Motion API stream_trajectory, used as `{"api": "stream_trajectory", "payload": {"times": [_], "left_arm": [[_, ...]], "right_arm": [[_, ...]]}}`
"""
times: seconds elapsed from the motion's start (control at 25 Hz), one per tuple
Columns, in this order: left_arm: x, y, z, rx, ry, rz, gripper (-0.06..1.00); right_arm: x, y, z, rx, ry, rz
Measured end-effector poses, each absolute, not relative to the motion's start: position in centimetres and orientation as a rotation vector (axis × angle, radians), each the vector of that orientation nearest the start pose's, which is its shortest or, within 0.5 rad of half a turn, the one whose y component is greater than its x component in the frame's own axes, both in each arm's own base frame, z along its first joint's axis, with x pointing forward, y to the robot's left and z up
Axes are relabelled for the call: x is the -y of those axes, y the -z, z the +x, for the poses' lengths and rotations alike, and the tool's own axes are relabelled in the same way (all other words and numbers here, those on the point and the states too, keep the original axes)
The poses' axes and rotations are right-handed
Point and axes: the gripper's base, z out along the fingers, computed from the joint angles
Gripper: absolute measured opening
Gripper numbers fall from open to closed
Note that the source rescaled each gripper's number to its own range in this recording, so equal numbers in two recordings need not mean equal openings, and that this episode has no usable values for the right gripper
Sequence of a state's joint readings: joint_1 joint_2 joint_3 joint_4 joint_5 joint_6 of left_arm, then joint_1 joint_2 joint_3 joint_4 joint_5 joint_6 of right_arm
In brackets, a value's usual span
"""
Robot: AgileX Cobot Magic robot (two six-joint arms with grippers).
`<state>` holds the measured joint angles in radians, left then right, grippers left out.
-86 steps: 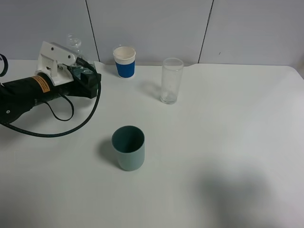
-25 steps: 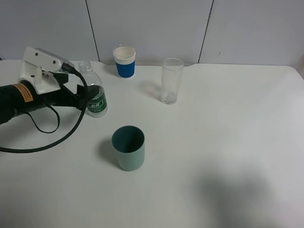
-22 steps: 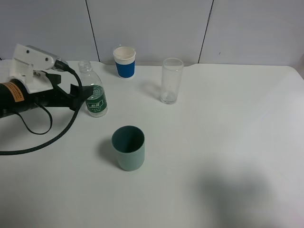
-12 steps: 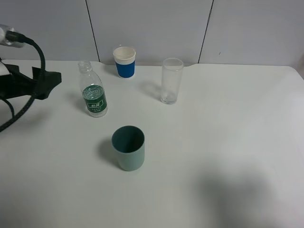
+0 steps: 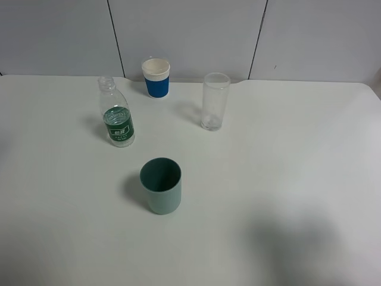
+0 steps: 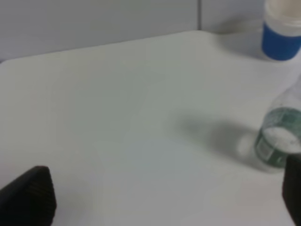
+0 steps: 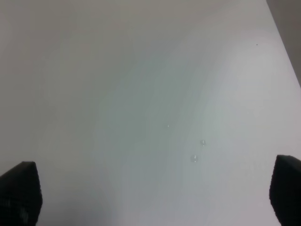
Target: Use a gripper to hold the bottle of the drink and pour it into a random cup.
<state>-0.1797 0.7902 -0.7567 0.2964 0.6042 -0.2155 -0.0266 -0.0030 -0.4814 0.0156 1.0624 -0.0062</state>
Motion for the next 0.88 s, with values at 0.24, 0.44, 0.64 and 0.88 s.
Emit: {"api": "stream_trajectory", "payload": {"times": [0.24, 0.44, 0.64, 0.88], "left_arm": [[0.1, -38.1, 12.1, -2.143, -0.150, 0.079, 0.96], [-0.7, -39.1, 8.8, -2.164, -0.164, 0.038, 0.96], [-1.4, -39.1, 5.8, -2.167, -0.165, 0.004, 0.96], [-2.1, -39.1, 2.9, -2.124, -0.171, -0.041, 0.96]], "right_arm": [[-0.1, -27.2, -0.3, -2.061, 0.002, 0.020], [-0.1, -27.2, -0.3, -2.061, 0.002, 0.020], [-0.1, -27.2, -0.3, -2.061, 0.002, 0.020], [-0.1, -27.2, -0.3, -2.061, 0.002, 0.020]]}}
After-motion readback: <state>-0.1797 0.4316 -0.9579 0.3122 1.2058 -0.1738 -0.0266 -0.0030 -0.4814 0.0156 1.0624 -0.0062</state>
